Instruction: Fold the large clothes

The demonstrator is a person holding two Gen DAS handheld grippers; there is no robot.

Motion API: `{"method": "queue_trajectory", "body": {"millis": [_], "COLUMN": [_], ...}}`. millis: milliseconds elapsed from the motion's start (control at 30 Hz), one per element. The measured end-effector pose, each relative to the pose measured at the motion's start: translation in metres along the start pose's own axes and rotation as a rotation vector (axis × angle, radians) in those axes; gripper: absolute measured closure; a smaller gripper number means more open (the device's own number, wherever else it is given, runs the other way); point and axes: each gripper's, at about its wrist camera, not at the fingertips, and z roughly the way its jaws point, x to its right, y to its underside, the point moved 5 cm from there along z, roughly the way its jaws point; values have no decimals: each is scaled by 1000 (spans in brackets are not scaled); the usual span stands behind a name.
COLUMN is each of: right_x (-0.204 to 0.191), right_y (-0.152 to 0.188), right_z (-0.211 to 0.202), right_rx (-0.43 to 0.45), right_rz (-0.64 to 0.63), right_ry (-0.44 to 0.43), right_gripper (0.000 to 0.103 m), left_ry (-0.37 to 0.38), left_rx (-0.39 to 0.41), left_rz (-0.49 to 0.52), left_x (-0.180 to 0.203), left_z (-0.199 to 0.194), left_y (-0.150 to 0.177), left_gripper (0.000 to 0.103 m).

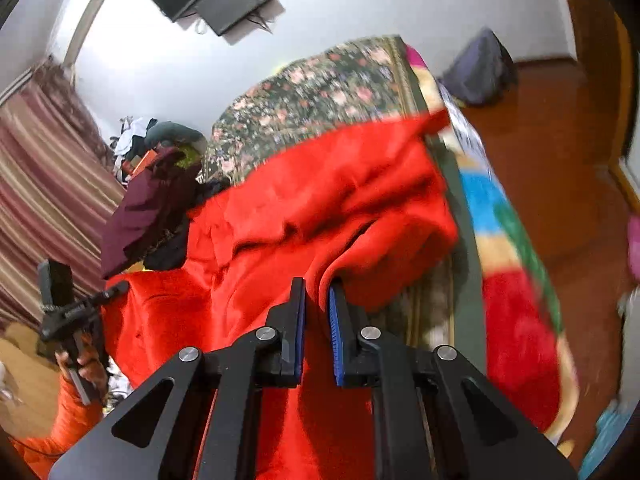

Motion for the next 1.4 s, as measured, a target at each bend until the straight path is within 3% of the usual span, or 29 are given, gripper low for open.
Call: {"method": "queue_trajectory", "body": {"millis": [133, 300, 500, 667, 733, 767, 800, 967, 1033, 1233, 1400], "right_x": [2, 32, 73, 71, 64, 58, 53, 33, 26, 8, 1], "right_y": [-44, -99, -120, -122, -126, -127, -128, -121, -111, -69, -48], "right_z": [6, 35, 87, 87, 75, 65, 57, 37, 34, 45, 77], "right_rx": [60, 107, 32, 44, 66, 77, 87, 99, 84, -17, -108], "right_rz": [-44, -11, 27, -5, -34, -53, -70, -143, -181, -303, -345], "right_ry": [39, 135, 298, 330, 342, 341, 333, 294, 291, 284, 272], "right_gripper": [94, 94, 93, 89, 89, 89, 89, 84, 76, 71, 71], "left_ry": [-36, -162, -354, -380, -392, -397, -396, -388, -393, -419, -451], "left_rx": [71, 131, 102, 71, 87, 99, 111, 136, 122, 12, -123], "left_rz": [33, 18, 102, 129, 146, 151, 153, 201, 230, 344, 374], "left_x": [7, -1, -10, -15, -11, -10, -6, 7, 10, 10, -5], "left_z": [8, 39, 95, 110, 106, 101, 98, 75, 71, 83, 123], "left_y": [-45, -104, -134, -133, -134, -135, -134, -124, -115, -66, -29], "left_gripper": [98, 98, 97, 87, 71, 56, 52, 50, 48, 46, 46]}}
